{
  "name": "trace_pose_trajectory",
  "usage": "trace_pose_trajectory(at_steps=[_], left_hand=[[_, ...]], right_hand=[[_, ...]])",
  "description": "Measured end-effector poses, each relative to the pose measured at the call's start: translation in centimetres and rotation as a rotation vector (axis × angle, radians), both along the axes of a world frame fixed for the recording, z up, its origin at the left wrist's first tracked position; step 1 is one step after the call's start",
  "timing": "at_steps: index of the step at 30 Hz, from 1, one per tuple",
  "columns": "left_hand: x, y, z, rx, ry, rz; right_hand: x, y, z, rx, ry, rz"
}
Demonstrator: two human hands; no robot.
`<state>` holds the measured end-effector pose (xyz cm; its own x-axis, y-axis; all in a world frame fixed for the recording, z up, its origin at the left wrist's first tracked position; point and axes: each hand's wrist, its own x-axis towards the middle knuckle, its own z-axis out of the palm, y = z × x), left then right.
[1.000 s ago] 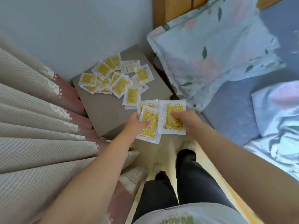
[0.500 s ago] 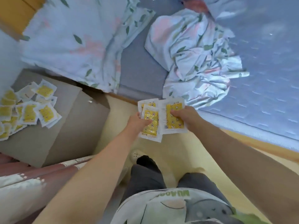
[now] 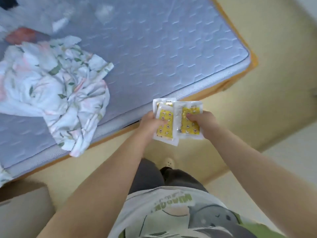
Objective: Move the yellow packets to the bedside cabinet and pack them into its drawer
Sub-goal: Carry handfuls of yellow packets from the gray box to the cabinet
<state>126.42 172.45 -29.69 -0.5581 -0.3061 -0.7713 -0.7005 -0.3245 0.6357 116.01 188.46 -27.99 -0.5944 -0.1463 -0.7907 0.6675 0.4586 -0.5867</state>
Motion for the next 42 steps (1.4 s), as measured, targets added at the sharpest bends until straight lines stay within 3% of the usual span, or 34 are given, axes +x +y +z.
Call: trace_pose_trajectory(at_steps=[7, 15, 24, 31, 37, 42], left_hand=[[-17.4, 9.6, 0.4, -0.024, 0.025, -0.332], [-39.1, 19.4, -2.2, -0.023, 0.045, -0.595], [-58.7, 31.0, -1.3, 0.017, 0.000, -0.769], [-74.8, 39.1, -1.2, -0.039, 0.055, -0.680], [-84.6, 42.4, -1.3, 0.024, 0.026, -0.333], [-90.5, 40.0, -1.9, 0.033, -0.051, -0.142]], right_hand=[[-10.9, 12.5, 0.3, -0.052, -0.013, -0.371], [-26.7, 23.2, 0.2, -0.025, -0.035, -0.646], [-44.4, 34.0, 2.4, 0.036, -0.054, -0.751], [-61.1, 42.4, 1.0, 0.017, -0.087, -0.667], [-76.4, 45.6, -0.2, 0.024, -0.065, -0.431], [-86.1, 42.8, -0.4, -0.044, -0.094, -0.318]])
